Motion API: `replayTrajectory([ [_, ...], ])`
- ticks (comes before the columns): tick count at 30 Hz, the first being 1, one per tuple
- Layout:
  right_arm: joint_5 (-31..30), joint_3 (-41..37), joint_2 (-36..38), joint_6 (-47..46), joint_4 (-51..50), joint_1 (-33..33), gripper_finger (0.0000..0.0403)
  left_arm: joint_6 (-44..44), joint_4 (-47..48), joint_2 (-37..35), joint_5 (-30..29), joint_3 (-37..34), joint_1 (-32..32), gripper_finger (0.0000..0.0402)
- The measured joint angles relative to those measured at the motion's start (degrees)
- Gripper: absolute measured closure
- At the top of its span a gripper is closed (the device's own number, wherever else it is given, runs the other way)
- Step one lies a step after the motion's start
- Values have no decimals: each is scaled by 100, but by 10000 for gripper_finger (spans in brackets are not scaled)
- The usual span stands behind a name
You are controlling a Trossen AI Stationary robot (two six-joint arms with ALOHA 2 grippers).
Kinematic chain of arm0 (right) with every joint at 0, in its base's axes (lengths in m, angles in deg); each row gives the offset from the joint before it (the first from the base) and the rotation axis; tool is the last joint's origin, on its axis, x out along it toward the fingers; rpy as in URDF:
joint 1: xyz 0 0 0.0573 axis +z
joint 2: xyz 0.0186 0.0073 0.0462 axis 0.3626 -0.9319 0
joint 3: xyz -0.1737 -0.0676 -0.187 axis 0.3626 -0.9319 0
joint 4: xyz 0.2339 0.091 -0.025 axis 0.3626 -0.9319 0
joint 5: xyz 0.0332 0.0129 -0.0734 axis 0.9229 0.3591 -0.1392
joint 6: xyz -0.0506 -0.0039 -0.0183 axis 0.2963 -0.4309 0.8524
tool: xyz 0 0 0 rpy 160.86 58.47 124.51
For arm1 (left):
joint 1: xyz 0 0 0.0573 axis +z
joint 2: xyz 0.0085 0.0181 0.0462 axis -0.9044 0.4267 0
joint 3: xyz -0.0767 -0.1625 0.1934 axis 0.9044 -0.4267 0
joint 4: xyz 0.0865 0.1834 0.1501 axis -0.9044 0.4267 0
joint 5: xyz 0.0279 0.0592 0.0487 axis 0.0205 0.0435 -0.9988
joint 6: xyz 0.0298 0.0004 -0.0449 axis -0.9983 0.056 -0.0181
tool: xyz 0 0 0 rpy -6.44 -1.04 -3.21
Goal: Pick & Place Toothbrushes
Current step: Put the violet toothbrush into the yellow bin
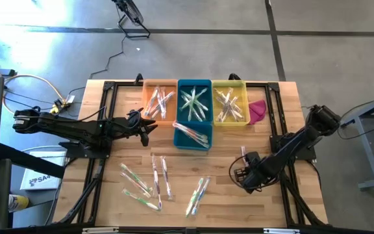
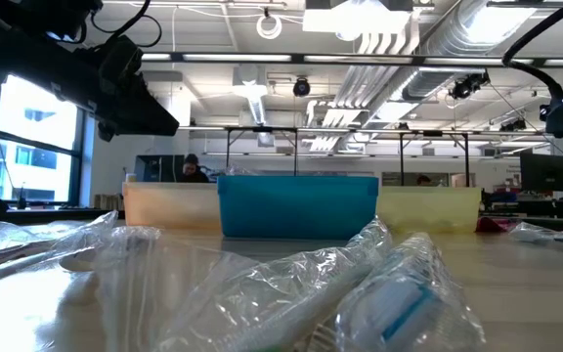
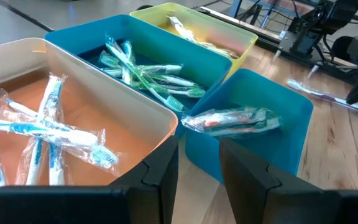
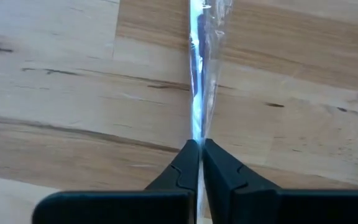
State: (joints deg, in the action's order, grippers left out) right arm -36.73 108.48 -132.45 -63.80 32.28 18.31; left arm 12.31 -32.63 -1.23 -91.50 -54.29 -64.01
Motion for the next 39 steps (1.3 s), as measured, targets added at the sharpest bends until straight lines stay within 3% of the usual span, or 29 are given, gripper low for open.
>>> replayTrajectory([
  [15,-631,38,791,1300,-34,-687,401,1,22,0,0,0,0,289],
  [22,-1714,127,1387,2364,-18,-1224,400,-1,35,1,0,0,0,289],
  [29,-2140,138,1857,3483,2,-2134,400,-1,33,1,0,0,0,289],
  [39,-2145,138,1926,5563,550,-3820,400,-1,35,1,0,0,0,289],
])
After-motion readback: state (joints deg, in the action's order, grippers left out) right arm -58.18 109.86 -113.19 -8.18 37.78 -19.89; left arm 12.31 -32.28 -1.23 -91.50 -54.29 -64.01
